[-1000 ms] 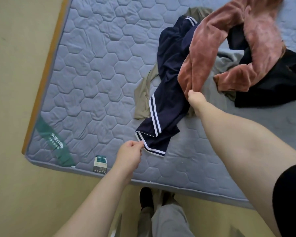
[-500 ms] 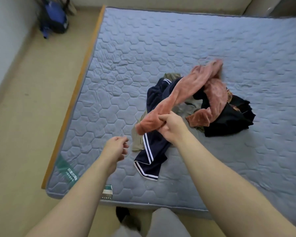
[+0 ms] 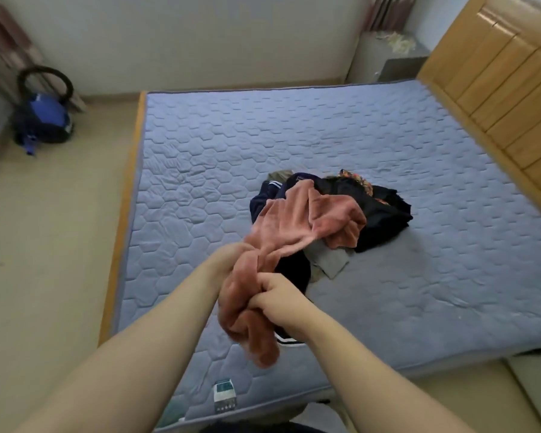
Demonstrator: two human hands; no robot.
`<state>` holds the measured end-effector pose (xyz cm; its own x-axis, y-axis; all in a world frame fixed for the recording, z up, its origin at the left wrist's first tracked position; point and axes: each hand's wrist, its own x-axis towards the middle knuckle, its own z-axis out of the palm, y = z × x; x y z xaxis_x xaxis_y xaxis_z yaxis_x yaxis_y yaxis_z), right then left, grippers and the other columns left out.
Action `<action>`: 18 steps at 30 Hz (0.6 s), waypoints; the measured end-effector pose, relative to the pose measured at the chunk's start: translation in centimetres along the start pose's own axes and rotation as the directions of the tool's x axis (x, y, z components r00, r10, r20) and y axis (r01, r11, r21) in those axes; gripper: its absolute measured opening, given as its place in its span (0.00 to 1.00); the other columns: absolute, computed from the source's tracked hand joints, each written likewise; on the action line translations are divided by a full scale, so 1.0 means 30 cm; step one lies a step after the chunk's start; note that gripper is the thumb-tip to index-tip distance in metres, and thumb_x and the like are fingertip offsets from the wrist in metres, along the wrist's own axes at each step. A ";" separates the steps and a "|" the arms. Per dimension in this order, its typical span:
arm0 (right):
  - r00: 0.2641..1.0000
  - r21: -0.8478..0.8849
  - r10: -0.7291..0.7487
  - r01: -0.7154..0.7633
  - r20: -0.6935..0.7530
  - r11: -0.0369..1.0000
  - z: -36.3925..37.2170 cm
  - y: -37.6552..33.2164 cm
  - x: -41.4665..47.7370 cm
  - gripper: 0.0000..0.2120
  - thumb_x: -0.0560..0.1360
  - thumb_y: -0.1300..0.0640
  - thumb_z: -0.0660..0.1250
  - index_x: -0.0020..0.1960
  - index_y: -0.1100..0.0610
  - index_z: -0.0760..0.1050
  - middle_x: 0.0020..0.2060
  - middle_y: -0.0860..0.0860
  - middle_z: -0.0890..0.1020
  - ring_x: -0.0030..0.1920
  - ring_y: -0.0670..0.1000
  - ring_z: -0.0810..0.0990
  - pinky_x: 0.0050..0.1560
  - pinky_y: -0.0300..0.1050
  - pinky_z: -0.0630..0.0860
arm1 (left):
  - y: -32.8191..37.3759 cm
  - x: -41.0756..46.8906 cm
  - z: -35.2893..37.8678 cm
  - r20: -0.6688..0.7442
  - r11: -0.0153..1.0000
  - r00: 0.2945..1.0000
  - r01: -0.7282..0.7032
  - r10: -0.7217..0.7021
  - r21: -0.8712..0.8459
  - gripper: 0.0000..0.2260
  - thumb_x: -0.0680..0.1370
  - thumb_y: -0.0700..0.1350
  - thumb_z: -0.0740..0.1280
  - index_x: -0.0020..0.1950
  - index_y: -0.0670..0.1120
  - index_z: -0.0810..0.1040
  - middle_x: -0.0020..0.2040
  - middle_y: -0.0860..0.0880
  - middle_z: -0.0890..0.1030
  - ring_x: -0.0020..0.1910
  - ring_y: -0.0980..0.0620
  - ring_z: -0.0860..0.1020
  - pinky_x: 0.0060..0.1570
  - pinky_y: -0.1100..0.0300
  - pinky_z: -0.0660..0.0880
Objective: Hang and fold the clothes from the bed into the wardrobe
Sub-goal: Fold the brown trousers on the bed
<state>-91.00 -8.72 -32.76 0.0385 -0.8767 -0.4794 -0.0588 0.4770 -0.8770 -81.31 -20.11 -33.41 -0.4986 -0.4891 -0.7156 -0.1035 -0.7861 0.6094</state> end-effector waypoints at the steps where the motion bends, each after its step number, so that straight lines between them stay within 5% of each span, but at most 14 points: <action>1: 0.999 0.069 0.039 -0.038 -0.005 0.997 0.027 0.024 0.000 0.16 0.65 0.70 0.61 0.41 0.55 0.83 0.36 0.51 0.82 0.40 0.51 0.81 0.43 0.50 0.81 | 0.014 -0.021 -0.021 -0.031 0.999 0.999 -0.034 0.035 0.037 0.06 0.80 0.34 0.59 0.49 0.41 0.75 0.37 0.43 0.78 0.27 0.53 0.79 0.30 0.61 0.77; 3: 0.987 0.269 0.162 -0.161 0.019 0.949 0.065 0.073 0.007 0.19 0.63 0.69 0.59 0.47 0.58 0.83 0.37 0.51 0.82 0.39 0.51 0.79 0.38 0.44 0.77 | 0.047 -0.082 -0.073 -0.012 0.994 0.995 -0.103 0.103 -0.031 0.16 0.77 0.26 0.55 0.58 0.38 0.76 0.36 0.39 0.81 0.29 0.48 0.82 0.30 0.58 0.80; 5: 0.961 0.555 0.275 -0.227 -0.004 0.801 0.090 0.106 0.034 0.22 0.64 0.63 0.60 0.55 0.58 0.82 0.49 0.54 0.84 0.46 0.54 0.81 0.44 0.46 0.77 | 0.066 -0.185 -0.129 0.034 0.986 0.986 -0.162 0.163 -0.025 0.20 0.75 0.24 0.53 0.58 0.37 0.77 0.38 0.37 0.82 0.31 0.46 0.83 0.30 0.57 0.80; 8: 0.965 0.831 0.240 -0.045 -0.107 0.554 0.127 0.068 0.092 0.16 0.69 0.51 0.64 0.53 0.56 0.80 0.55 0.58 0.82 0.56 0.60 0.81 0.63 0.56 0.74 | 0.066 -0.340 -0.239 0.116 0.958 0.958 -0.273 0.262 0.091 0.22 0.71 0.21 0.51 0.53 0.36 0.79 0.41 0.34 0.83 0.35 0.40 0.84 0.31 0.53 0.82; 10: 0.966 0.904 0.191 0.080 -0.175 0.420 0.157 -0.004 0.129 0.17 0.74 0.46 0.63 0.51 0.57 0.83 0.53 0.57 0.84 0.54 0.60 0.83 0.65 0.56 0.74 | 0.054 -0.420 -0.346 0.193 0.948 0.948 -0.283 0.254 0.143 0.21 0.64 0.23 0.56 0.48 0.38 0.82 0.40 0.34 0.82 0.35 0.39 0.83 0.32 0.52 0.81; 12: 0.957 0.906 0.234 0.059 -0.171 0.419 0.198 -0.070 0.182 0.21 0.79 0.46 0.63 0.49 0.63 0.84 0.48 0.61 0.86 0.48 0.62 0.86 0.57 0.54 0.76 | 0.029 -0.474 -0.459 0.253 0.894 0.950 -0.267 0.182 0.360 0.17 0.57 0.27 0.61 0.35 0.42 0.84 0.33 0.42 0.81 0.31 0.47 0.81 0.30 0.60 0.78; 14: 0.939 0.852 0.302 -0.018 -0.166 0.523 0.252 -0.124 0.224 0.17 0.77 0.56 0.66 0.59 0.68 0.80 0.53 0.65 0.84 0.52 0.64 0.85 0.60 0.58 0.77 | -0.014 -0.494 -0.562 0.262 0.845 0.965 -0.165 0.031 0.509 0.16 0.59 0.27 0.61 0.32 0.43 0.84 0.32 0.46 0.80 0.31 0.50 0.79 0.32 0.61 0.76; 18: 0.964 0.792 0.248 -0.080 -0.092 0.606 0.375 -0.211 0.245 0.21 0.70 0.69 0.61 0.63 0.69 0.73 0.60 0.63 0.78 0.65 0.63 0.78 0.69 0.55 0.72 | -0.100 -0.446 -0.714 0.164 0.955 0.985 0.011 -0.062 0.296 0.21 0.61 0.34 0.64 0.54 0.39 0.79 0.44 0.42 0.77 0.43 0.45 0.76 0.44 0.53 0.76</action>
<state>-79.11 -17.48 -31.09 -0.0694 -0.7326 -0.6771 0.7509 0.4085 -0.5189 -55.90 -19.30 -32.98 -0.6258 -0.3710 -0.6861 -0.3590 -0.6440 0.6756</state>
